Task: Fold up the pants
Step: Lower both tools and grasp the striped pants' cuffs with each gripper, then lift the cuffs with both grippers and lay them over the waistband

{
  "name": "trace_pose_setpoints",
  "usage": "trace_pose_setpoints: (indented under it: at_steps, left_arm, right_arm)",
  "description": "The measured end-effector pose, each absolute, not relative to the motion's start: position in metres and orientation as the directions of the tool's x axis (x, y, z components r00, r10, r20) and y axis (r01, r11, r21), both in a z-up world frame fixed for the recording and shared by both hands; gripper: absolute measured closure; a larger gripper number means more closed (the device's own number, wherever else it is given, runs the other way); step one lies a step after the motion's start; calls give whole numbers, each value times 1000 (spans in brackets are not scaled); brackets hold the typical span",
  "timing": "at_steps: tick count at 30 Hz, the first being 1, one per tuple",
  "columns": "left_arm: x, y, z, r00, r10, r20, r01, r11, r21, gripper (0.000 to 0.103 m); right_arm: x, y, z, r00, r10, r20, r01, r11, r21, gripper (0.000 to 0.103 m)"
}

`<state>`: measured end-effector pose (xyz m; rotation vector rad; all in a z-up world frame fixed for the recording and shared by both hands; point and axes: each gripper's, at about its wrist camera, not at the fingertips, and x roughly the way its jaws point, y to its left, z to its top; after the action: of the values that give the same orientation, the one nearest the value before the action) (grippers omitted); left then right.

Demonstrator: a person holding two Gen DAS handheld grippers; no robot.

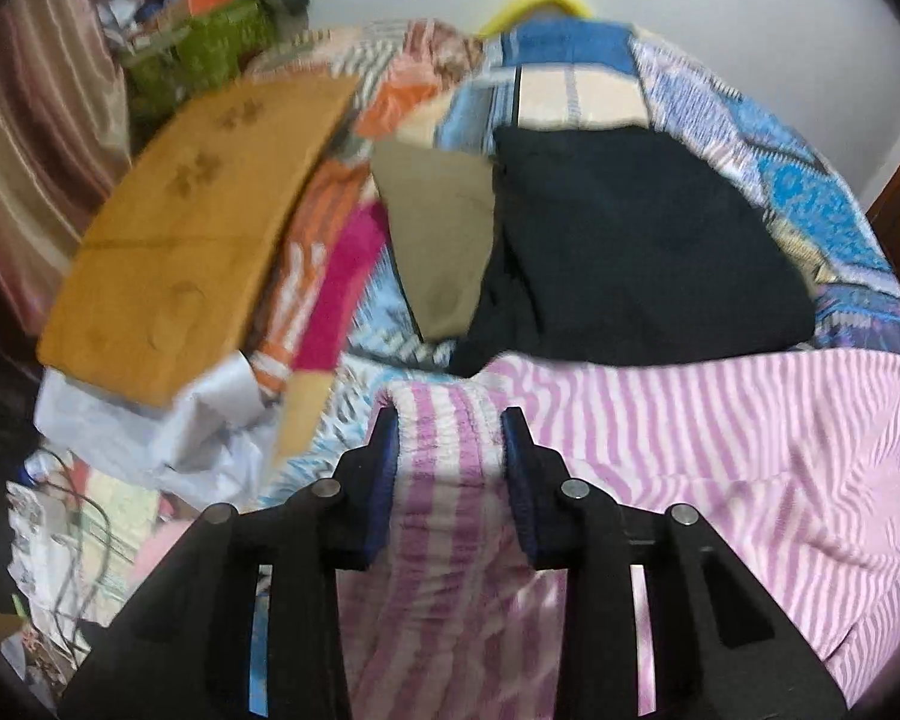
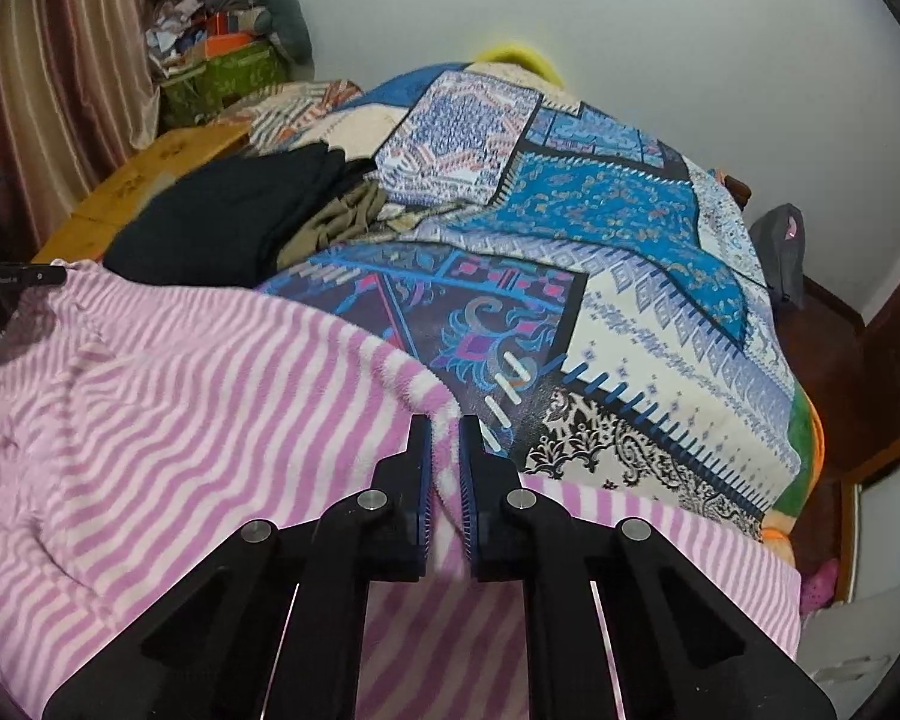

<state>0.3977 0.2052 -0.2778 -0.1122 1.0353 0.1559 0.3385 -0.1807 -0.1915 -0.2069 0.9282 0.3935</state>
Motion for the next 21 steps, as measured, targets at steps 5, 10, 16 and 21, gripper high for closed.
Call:
trace_pose_setpoints:
  at_steps: [5, 10, 16, 21]
  left_arm:
    - [379, 204, -240, 561, 89, -823, -183, 983, -18, 70]
    - [347, 195, -206, 615, 115, -780, -173, 985, 9, 70]
    - [297, 188, -170, 666, 115, -737, -171, 985, 0, 72]
    - [248, 183, -157, 684, 114, -720, -175, 985, -10, 72]
  right_arm:
    - [325, -185, -170, 554, 252, -794, -415, 910, -1, 95]
    - [302, -190, -141, 578, 282, -765, -418, 908, 20, 96]
    - [262, -192, -110, 597, 319, -736, -435, 900, 37, 96]
    - [222, -198, -98, 598, 350, -721, -438, 896, 72, 96]
